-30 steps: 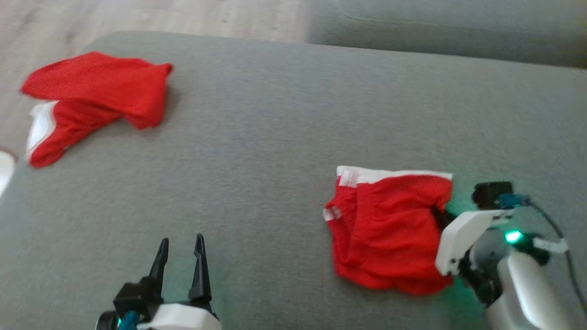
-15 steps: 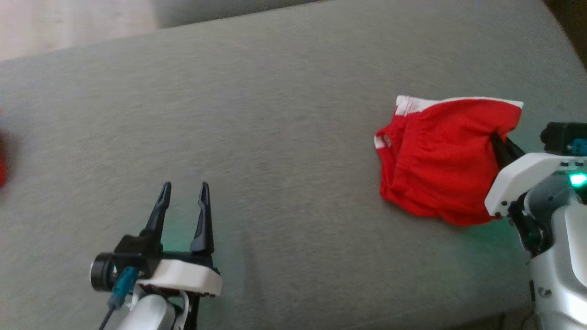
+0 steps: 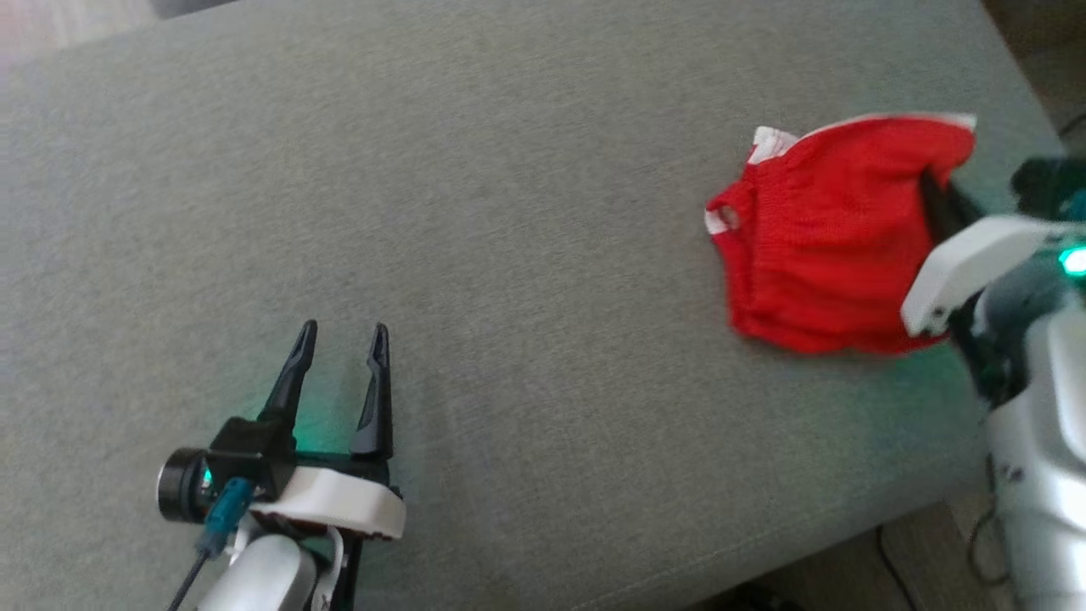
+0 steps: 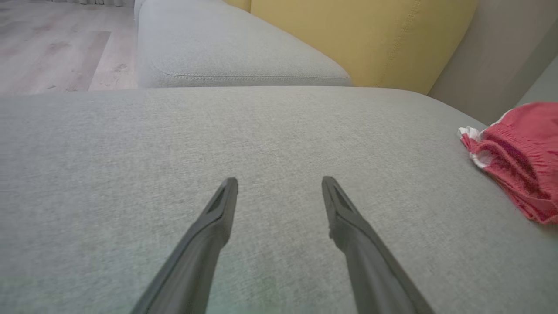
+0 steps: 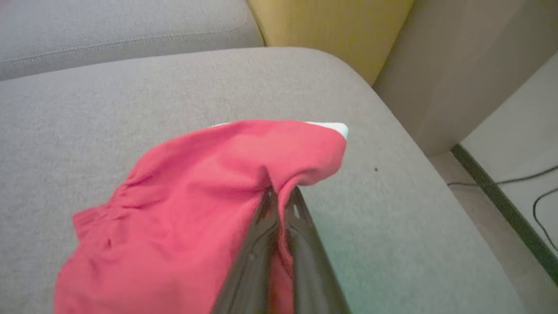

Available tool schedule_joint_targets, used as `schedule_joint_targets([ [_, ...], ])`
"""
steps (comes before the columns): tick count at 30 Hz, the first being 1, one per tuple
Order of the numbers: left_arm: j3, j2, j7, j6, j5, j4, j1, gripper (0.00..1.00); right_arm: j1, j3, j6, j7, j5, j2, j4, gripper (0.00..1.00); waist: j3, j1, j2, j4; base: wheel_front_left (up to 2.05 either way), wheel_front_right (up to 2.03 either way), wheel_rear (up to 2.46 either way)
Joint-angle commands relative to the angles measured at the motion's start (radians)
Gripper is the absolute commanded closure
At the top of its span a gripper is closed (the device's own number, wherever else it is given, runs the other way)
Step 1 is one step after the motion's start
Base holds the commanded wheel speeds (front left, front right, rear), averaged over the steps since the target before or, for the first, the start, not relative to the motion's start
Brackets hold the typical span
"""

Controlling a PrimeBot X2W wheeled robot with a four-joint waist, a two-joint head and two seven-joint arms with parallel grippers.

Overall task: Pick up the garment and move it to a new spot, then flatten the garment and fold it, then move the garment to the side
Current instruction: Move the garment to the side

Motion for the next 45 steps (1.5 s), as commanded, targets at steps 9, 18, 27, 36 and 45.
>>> schedule_joint_targets([
  [9, 0.049, 0.051, 0.013, 0.03, 0.021, -0.075, -0.041, 0.0, -0.226, -0.007, -0.001, 0.014, -0.068, -0.171, 0.082, 1.0, 0.072, 0.0, 0.0, 0.109, 0.0, 0.0, 0.0],
  [18, 0.041, 0.055, 0.02, 0.037, 0.028, -0.098, -0.051, 0.0, -0.323, -0.07, -0.001, -0.021, -0.13, -0.237, 0.168, 0.0, 0.108, 0.0, 0.0, 0.147, 0.0, 0.0, 0.0],
  [27, 0.037, 0.048, 0.013, 0.041, 0.021, -0.088, -0.052, 0.0, -0.327, -0.084, -0.001, -0.143, -0.155, -0.175, 0.198, 0.0, 0.075, 0.0, 0.0, 0.159, 0.0, 0.0, 0.0],
  [36, 0.044, 0.033, -0.015, 0.038, -0.006, -0.055, -0.033, 0.0, -0.283, 0.014, -0.001, -0.21, -0.132, -0.119, 0.145, 0.0, -0.031, 0.0, 0.0, 0.188, 0.0, 0.0, 0.0],
  [45, 0.077, 0.017, -0.056, 0.041, -0.059, 0.011, 0.032, 0.0, -0.089, 0.057, -0.001, -0.259, -0.093, -0.031, 0.025, 0.0, -0.217, 0.0, 0.0, 0.266, 0.0, 0.0, 0.0],
])
